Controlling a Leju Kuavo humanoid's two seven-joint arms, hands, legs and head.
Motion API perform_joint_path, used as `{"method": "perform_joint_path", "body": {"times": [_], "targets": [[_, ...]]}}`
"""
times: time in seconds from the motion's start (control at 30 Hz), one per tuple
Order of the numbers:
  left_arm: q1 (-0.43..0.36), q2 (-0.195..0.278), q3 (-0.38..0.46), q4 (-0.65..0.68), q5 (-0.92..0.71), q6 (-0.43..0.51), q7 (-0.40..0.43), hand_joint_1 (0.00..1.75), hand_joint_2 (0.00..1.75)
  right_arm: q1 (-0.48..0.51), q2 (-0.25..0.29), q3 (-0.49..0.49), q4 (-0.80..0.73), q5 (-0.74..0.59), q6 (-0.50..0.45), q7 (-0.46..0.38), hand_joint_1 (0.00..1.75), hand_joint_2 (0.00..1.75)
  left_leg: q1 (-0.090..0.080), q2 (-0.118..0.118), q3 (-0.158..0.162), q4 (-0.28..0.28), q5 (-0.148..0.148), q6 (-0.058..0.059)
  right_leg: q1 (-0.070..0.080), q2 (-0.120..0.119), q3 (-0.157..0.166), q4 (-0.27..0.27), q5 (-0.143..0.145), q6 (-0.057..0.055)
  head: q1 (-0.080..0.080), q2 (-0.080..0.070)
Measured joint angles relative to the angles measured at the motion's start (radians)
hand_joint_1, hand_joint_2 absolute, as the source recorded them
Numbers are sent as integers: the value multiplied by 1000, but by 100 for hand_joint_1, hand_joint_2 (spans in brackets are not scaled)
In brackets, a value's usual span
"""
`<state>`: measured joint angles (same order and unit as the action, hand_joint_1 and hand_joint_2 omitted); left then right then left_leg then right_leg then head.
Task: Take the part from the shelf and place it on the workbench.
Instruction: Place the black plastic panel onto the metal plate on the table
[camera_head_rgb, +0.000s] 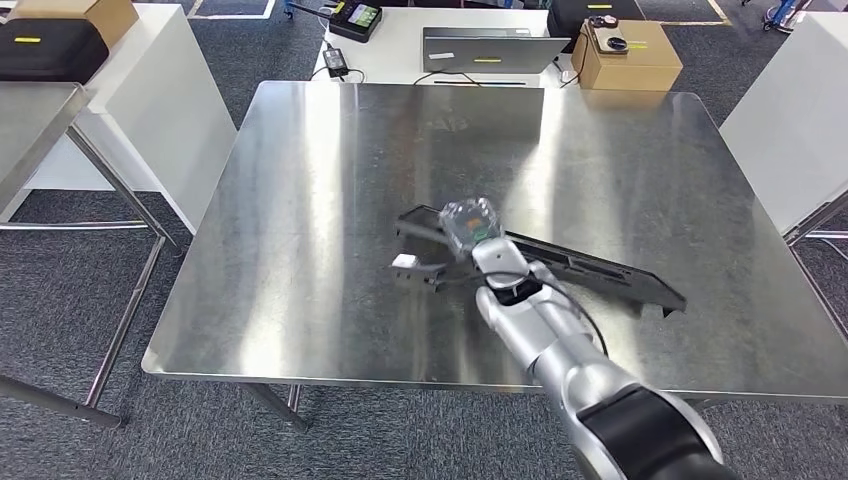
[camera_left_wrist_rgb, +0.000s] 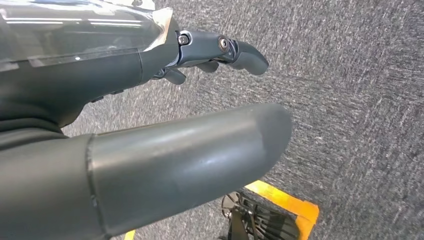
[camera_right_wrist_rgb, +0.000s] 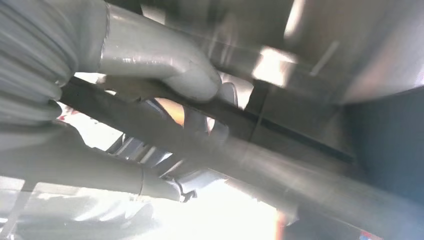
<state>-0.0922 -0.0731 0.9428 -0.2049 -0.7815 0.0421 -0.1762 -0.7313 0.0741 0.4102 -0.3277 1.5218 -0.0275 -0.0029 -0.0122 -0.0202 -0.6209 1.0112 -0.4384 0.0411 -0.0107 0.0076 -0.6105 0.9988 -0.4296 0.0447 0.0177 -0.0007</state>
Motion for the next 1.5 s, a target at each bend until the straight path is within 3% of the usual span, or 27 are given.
{"method": "perform_joint_path", "body": {"times": [0.1,0.17,0.3,0.57,0.87,1.37,1.5], "targets": [[1,-10,5,0,8,9,-1,0,175,59,30,10,17,-4,-24,6,0,0,0,0,0,0,-1,-1,0,0,0,0,-1,-1,0,0],[2,-17,10,0,11,11,-3,0,175,77,41,11,24,-8,-39,10,0,0,0,1,1,0,-1,-1,0,1,0,0,-1,-1,0,0],[2,-29,20,0,8,11,8,0,0,85,47,8,30,-24,-50,10,0,0,0,1,5,0,-3,-2,0,2,4,-1,-1,-2,0,0],[2,-35,33,0,4,2,44,0,0,100,46,-9,33,-35,-84,3,0,0,0,1,10,0,-3,-2,-1,2,8,-1,-1,-2,0,0],[3,-45,51,0,5,28,56,0,0,98,46,-34,31,-48,-197,2,0,0,0,1,10,0,-3,-2,-1,2,9,-1,-1,-2,0,0],[3,-53,64,0,4,41,56,0,0,92,46,-43,21,-30,-253,3,0,0,0,1,9,0,-3,-2,-1,2,9,-1,-1,-2,0,0],[3,-57,69,0,3,64,54,0,0,85,44,-40,-9,-1,-346,50,0,0,0,1,9,0,-3,-2,-1,2,8,-1,-1,-2,0,0]]}}
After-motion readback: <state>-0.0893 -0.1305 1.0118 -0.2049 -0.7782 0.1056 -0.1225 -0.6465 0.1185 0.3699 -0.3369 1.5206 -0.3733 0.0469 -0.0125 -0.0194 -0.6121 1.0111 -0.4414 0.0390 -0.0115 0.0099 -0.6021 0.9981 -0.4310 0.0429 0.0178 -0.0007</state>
